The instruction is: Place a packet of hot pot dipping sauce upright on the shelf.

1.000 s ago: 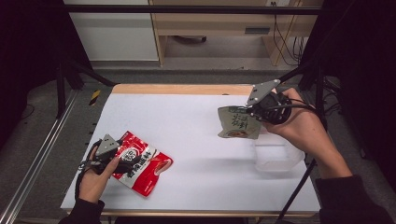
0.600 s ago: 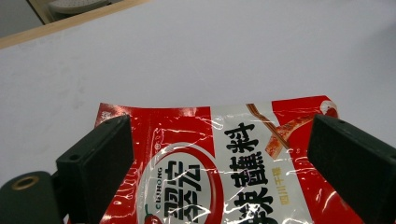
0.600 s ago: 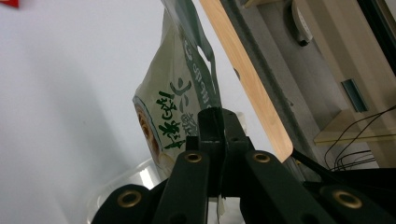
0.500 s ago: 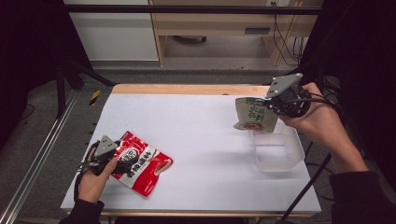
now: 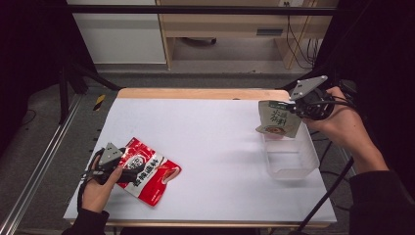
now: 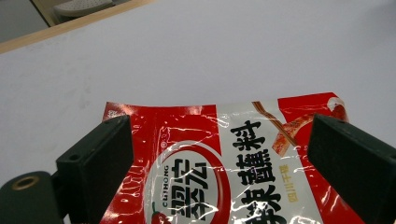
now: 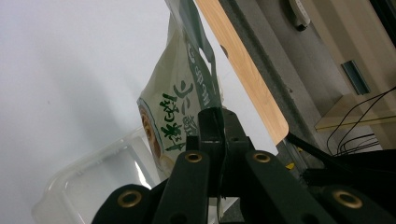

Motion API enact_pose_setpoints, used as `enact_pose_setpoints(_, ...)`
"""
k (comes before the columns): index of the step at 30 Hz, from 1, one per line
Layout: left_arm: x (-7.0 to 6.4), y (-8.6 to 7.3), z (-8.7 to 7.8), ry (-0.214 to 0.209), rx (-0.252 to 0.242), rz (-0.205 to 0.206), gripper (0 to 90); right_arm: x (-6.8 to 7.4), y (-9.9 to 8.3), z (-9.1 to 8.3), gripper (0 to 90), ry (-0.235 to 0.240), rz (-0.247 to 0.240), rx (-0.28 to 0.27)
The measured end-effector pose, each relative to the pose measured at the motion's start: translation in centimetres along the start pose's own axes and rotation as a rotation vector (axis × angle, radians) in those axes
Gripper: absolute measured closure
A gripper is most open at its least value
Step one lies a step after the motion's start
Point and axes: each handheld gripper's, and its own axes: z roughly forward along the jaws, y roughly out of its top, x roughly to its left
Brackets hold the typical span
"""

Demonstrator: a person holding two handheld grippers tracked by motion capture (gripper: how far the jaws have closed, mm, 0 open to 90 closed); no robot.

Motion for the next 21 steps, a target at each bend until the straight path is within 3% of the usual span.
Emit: enact_pose_setpoints(21,-0.1,-0.1,0.1,-0.004,0.007,0.003,7.2,-0.7,-1.7,1.3,90.0,-0.019,0.025,0.008)
